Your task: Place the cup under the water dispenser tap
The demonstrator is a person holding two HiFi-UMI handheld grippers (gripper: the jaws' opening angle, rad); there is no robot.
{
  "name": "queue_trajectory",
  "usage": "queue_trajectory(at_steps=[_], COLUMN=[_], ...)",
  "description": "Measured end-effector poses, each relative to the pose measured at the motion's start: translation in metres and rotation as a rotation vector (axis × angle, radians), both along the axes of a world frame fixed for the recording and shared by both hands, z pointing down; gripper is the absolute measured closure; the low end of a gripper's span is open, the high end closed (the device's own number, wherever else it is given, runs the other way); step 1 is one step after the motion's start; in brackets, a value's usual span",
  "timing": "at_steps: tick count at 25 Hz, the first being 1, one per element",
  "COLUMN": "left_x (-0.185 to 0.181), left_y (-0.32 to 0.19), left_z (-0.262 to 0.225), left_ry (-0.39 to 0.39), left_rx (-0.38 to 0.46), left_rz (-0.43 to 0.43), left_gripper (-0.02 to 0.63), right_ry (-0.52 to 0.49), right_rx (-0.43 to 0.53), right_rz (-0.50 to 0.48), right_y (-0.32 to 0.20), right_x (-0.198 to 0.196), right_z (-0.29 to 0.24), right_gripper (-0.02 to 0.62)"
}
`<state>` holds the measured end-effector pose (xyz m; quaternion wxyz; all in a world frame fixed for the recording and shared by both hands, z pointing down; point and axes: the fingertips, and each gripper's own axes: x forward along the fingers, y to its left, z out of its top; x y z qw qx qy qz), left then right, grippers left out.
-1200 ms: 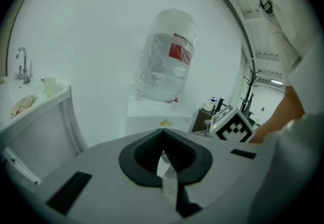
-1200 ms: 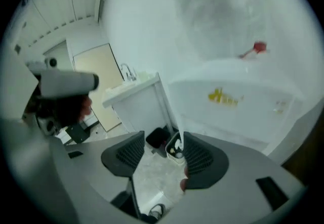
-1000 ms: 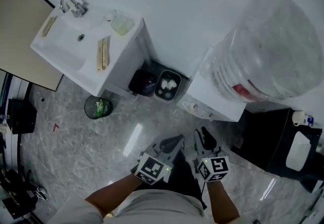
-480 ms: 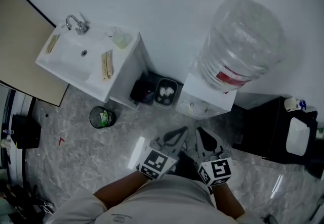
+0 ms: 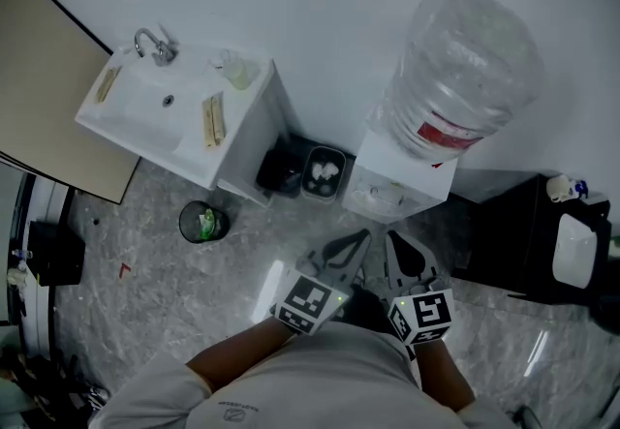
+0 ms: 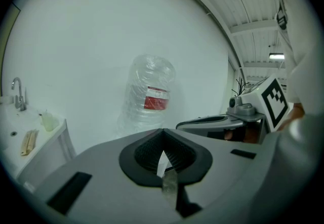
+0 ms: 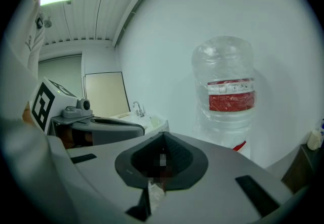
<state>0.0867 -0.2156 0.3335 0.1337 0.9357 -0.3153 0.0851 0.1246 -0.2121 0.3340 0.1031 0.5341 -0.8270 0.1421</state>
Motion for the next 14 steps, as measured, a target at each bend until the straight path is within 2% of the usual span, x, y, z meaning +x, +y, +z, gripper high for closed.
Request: queue_trajectory(at_steps=[14], left_x=[-0.0033], left_y=[-0.0032], left_z=[0.0055], left_ry=[0.003], left_rx=[-0.007], left_rz=[-0.003], left_gripper=[0.601], right_ry=[0.018], right_rx=[-0.021], right_rz=[-0.006], right_y=[-0.0047], right_x=[-0.0075], right_z=[0.0064], right_gripper=[0.578])
